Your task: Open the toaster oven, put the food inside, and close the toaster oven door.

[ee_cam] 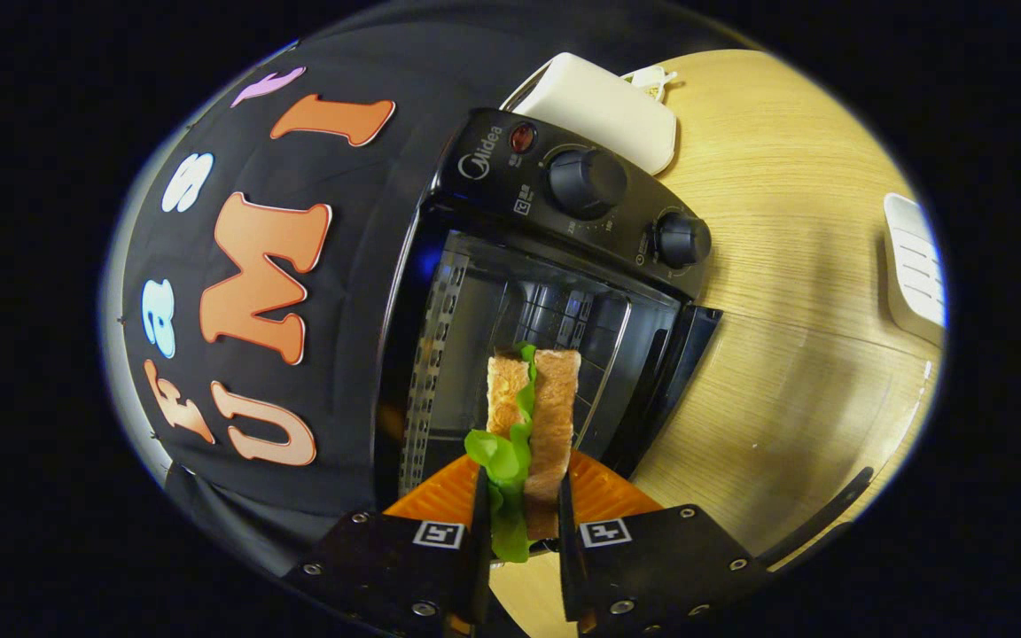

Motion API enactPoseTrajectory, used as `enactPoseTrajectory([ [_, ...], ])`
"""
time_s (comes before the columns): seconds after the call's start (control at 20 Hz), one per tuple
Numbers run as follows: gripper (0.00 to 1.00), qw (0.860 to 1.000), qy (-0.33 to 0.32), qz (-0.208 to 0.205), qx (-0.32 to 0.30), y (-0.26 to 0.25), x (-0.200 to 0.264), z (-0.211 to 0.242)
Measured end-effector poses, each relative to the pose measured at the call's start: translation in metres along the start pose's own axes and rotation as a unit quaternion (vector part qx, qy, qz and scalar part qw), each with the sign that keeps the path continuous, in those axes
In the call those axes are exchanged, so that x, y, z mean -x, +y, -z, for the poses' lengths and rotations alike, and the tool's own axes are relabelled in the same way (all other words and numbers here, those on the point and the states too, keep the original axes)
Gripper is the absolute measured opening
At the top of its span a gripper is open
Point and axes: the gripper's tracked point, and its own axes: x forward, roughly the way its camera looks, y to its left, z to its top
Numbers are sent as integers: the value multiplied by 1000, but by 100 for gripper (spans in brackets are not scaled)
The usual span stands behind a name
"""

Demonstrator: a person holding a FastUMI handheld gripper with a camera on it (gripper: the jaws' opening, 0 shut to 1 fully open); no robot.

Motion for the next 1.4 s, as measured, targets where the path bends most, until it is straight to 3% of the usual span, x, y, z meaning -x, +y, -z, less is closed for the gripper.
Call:
enactPoseTrajectory([
  [0.35, 50, 998, 5, 61, 26, -1, -20, 7],
  [0.5, 73, 995, 30, 90, 41, -15, -22, 23],
  [0.55, 87, 994, 35, 91, 44, -15, -19, 26],
  [0.65, 98, 994, 38, 85, 61, -10, -13, 30],
  [1.1, 98, 977, 58, 70, 191, -13, 66, 36],
  [1.25, 98, 960, 54, 61, 266, -20, 101, 33],
  [1.4, 98, 929, 66, 72, 358, -38, 135, 38],
])
